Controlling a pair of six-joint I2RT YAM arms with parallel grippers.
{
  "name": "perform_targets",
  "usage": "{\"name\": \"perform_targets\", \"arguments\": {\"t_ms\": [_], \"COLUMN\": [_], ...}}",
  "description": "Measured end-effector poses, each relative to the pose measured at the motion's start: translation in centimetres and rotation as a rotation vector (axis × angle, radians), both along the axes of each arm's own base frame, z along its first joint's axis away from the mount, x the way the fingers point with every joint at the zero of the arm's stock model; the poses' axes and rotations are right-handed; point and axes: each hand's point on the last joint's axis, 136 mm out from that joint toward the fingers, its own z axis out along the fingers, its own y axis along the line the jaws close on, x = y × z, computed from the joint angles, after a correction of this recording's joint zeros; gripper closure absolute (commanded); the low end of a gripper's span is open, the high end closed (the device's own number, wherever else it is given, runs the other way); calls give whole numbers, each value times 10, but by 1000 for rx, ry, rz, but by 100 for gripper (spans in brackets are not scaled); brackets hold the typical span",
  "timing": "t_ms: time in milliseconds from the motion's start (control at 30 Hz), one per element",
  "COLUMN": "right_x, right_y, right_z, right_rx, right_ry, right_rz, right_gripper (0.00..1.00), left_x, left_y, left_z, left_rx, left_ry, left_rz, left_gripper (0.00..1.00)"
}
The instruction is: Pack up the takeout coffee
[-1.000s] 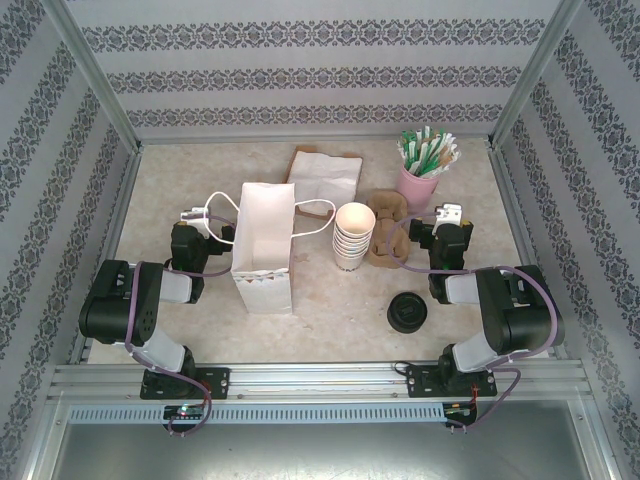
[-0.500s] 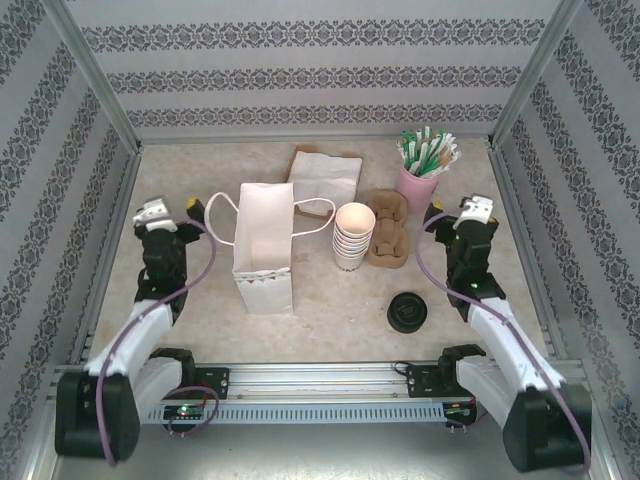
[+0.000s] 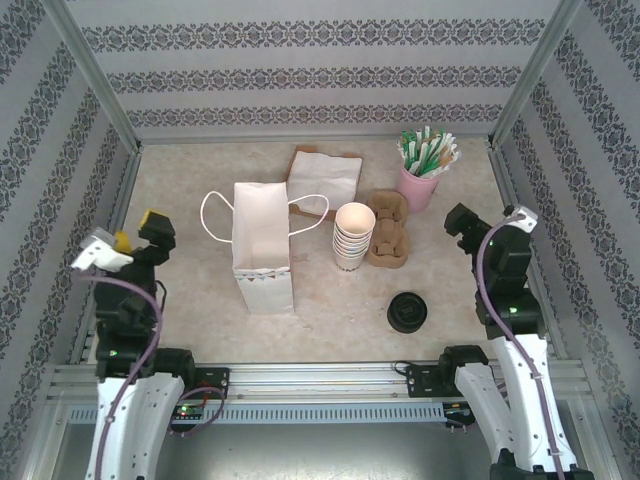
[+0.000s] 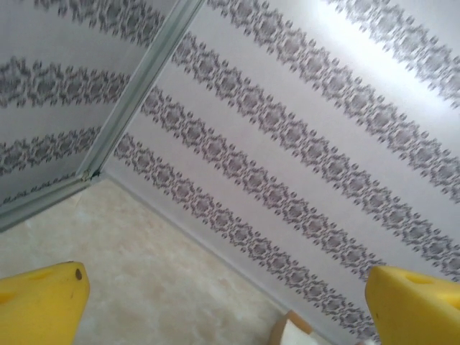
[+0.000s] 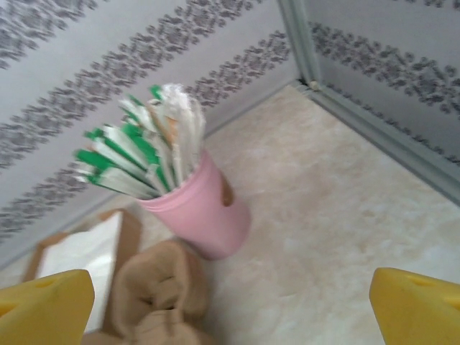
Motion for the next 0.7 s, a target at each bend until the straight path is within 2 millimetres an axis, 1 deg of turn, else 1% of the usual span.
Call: {"name": "perform_targets", "arguments": {"t_ms": [67,100,167,233,300,367,467,500,567,633,700], "right_x": [3,5,11,16,21,22,22,23,26,28,31], "right_y": [10,16,31,54,86,118,158,167,177,182,184], "right_z": [17,24,31,32,32,28,18,12,1,-12,-25], "right_rx": [42,63,89,102,88,42,-34,-56,-88,-111,-124], "right_ry": [-4,0,29,83,146,206,286,314,359,405,447], "right_rz": [48,75,137,215,314,407,504,521,530,525,514], "right_gripper": [8,10,13,16,20,25,34,37,42,46,48], "left_x": [-6,-5,2,17,35,48,59,59,57,53,50], "left_y": [-6,-12,-25,-44,-66,-84,-102,-106,-112,-116,-120], "left_z": [30,43,59,66,65,59,39,33,29,28,29], "left_rx": [4,9,20,31,26,10,-22,-31,-40,-41,-35], "left_ry": [7,15,50,103,160,208,287,309,330,341,344], "left_rz": [-38,-69,-148,-262,-388,-497,-607,-633,-668,-694,-717], "left_gripper": [3,4,7,15,17,23,24,24,27,27,27]}}
